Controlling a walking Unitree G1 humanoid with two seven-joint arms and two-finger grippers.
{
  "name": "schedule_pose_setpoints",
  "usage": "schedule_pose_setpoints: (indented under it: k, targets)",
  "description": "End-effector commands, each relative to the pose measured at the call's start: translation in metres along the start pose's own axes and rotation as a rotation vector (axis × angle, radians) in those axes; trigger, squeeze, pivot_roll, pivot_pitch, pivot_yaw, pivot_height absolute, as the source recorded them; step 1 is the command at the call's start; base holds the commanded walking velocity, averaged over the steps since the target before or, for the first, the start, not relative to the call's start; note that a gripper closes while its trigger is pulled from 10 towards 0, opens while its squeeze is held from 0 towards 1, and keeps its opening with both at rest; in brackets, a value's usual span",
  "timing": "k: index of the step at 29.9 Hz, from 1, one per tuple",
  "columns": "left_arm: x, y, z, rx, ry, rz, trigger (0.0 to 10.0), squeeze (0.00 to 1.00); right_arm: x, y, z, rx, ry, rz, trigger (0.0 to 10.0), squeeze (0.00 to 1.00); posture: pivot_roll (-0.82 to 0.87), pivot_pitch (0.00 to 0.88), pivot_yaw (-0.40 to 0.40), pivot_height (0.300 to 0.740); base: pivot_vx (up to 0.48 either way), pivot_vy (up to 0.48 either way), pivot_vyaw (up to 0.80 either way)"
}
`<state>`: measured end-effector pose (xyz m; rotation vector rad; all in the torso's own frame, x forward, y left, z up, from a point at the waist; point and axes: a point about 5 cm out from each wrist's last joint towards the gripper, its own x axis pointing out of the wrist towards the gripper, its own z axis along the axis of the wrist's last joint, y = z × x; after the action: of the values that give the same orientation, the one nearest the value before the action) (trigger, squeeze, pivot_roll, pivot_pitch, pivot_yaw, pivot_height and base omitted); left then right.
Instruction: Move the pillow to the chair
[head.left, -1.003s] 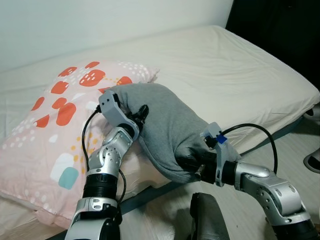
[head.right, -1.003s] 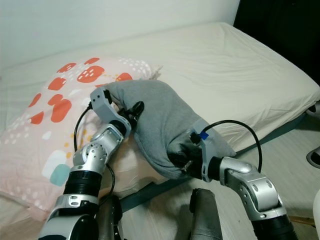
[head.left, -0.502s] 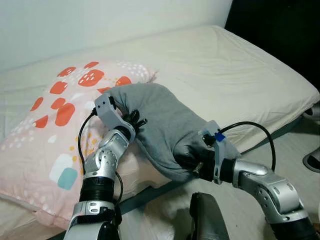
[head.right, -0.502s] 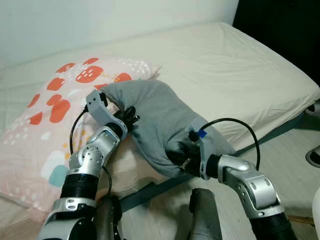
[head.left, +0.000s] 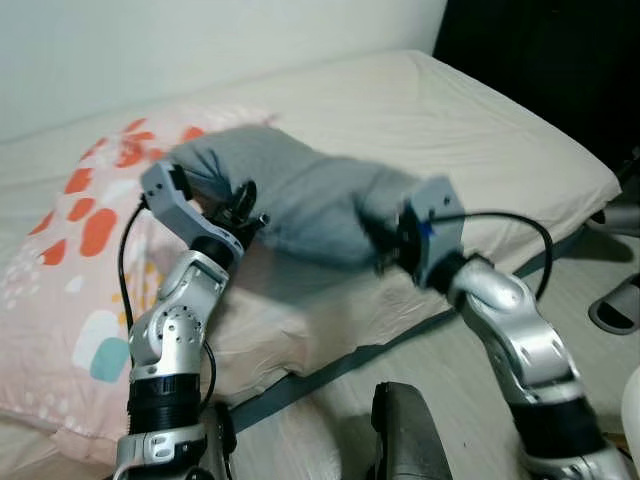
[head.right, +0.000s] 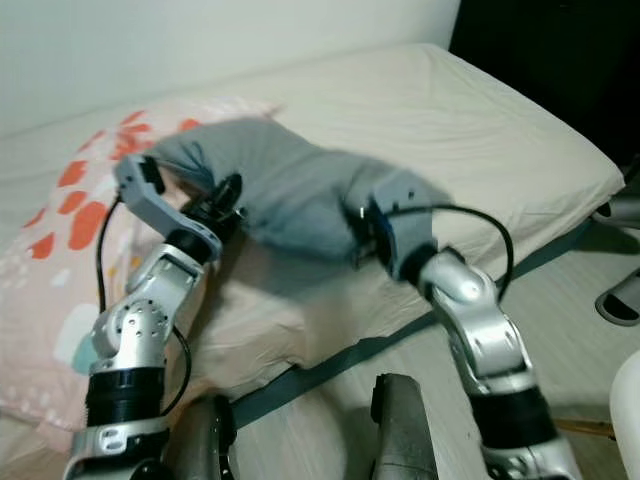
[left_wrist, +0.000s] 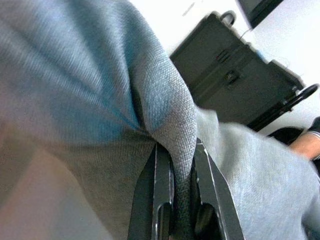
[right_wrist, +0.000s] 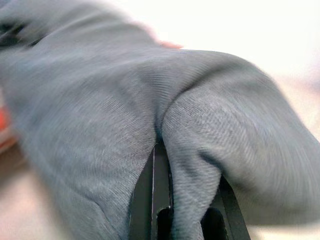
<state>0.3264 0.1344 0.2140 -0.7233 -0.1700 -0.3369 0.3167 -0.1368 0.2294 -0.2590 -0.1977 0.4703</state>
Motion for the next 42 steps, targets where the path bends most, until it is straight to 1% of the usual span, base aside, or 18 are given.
schedule_pose_setpoints:
  k: [1, 6, 11, 15, 21, 23, 25, 31, 32, 33, 34, 36, 37, 38, 39, 40, 41, 42]
  targets:
    - [-0.004, -0.016, 0.007, 0.012, -0.026, -0.115, 0.0, 0.00, 0.004, 0.003, 0.021, -0.025, -0.107, -0.019, 0.0, 0.00, 0.02, 0.124, -0.006, 0.559, 0.000, 0.000, 0.00]
    - [-0.016, -0.020, 0.021, 0.051, -0.079, -0.122, 0.0, 0.00, 0.008, 0.002, 0.042, -0.072, -0.197, -0.057, 0.0, 0.00, 0.02, 0.130, -0.008, 0.559, 0.000, 0.000, 0.00]
    - [-0.022, -0.021, 0.028, 0.086, -0.100, -0.119, 0.0, 0.00, 0.009, 0.000, 0.048, -0.093, -0.224, -0.088, 0.0, 0.00, 0.02, 0.131, -0.010, 0.559, 0.000, 0.000, 0.00]
    - [-0.033, -0.041, 0.051, 0.081, -0.156, -0.226, 0.0, 0.00, 0.011, -0.006, 0.079, -0.098, -0.354, -0.153, 0.0, 0.00, 0.03, 0.138, -0.015, 0.559, 0.000, 0.000, 0.00]
    - [-0.029, -0.051, 0.065, 0.085, -0.206, -0.257, 0.0, 0.00, 0.013, -0.012, 0.096, -0.106, -0.432, -0.200, 0.0, 0.00, 0.03, 0.137, -0.016, 0.559, 0.000, 0.000, 0.00]
    - [-0.025, -0.057, 0.073, 0.094, -0.241, -0.272, 0.0, 0.00, 0.013, -0.015, 0.103, -0.114, -0.461, -0.218, 0.0, 0.00, 0.03, 0.135, -0.014, 0.559, 0.000, 0.000, 0.00]
    - [-0.016, -0.066, 0.092, 0.109, -0.316, -0.292, 0.0, 0.00, 0.014, -0.021, 0.120, -0.153, -0.523, -0.242, 0.0, 0.00, 0.03, 0.134, -0.012, 0.559, 0.000, 0.000, 0.00]
    - [-0.011, -0.064, 0.102, 0.154, -0.344, -0.261, 0.0, 0.00, 0.014, -0.023, 0.129, -0.193, -0.556, -0.248, 0.0, 0.00, 0.03, 0.133, -0.012, 0.559, 0.000, 0.000, 0.00]
    - [-0.008, -0.057, 0.100, 0.197, -0.325, -0.210, 0.0, 0.00, 0.016, -0.025, 0.125, -0.192, -0.531, -0.248, 0.2, 0.00, 0.03, 0.132, -0.012, 0.559, 0.000, 0.000, 0.00]
    - [-0.008, -0.057, 0.100, 0.197, -0.325, -0.210, 0.0, 0.00, 0.016, -0.025, 0.125, -0.192, -0.531, -0.248, 0.2, 0.00, 0.03, 0.132, -0.012, 0.559, 0.000, 0.000, 0.00]
    - [-0.003, -0.039, 0.085, 0.325, -0.246, -0.073, 0.0, 0.00, 0.024, -0.023, 0.102, -0.149, -0.415, -0.227, 1.7, 0.00, 0.03, 0.132, -0.013, 0.559, 0.000, 0.000, 0.00]
    - [-0.003, -0.039, 0.085, 0.325, -0.246, -0.073, 0.0, 0.00, 0.024, -0.023, 0.102, -0.149, -0.415, -0.227, 1.7, 0.00, 0.03, 0.132, -0.013, 0.559, 0.000, 0.000, 0.00]
    - [0.000, -0.022, 0.069, 0.459, -0.153, 0.046, 0.0, 0.00, 0.030, -0.021, 0.073, -0.088, -0.297, -0.224, 5.3, 0.00, 0.03, 0.133, -0.014, 0.559, 0.000, 0.000, 0.00]
    - [0.000, -0.022, 0.069, 0.459, -0.153, 0.046, 0.0, 0.00, 0.030, -0.021, 0.073, -0.088, -0.297, -0.224, 5.3, 0.00, 0.03, 0.133, -0.014, 0.559, 0.000, 0.000, 0.00]
    - [-0.001, -0.008, 0.051, 0.537, -0.081, 0.143, 10.0, 0.00, 0.032, -0.017, 0.041, -0.001, -0.181, -0.239, 10.0, 0.00, 0.03, 0.133, -0.010, 0.559, 0.000, 0.000, 0.00]
    - [-0.001, -0.008, 0.051, 0.537, -0.081, 0.143, 10.0, 0.00, 0.032, -0.017, 0.041, -0.001, -0.181, -0.239, 10.0, 0.00, 0.03, 0.133, -0.010, 0.559, 0.000, 0.000, 0.00]
    - [-0.003, 0.000, 0.039, 0.570, -0.043, 0.197, 10.0, 0.00, 0.030, -0.013, 0.019, 0.073, -0.105, -0.259, 10.0, 0.00, 0.03, 0.134, -0.008, 0.559, 0.000, 0.000, 0.00]
    - [-0.003, 0.000, 0.039, 0.570, -0.043, 0.197, 10.0, 0.00, 0.030, -0.013, 0.019, 0.073, -0.105, -0.259, 10.0, 0.00, 0.03, 0.134, -0.008, 0.559, 0.000, 0.000, 0.00]
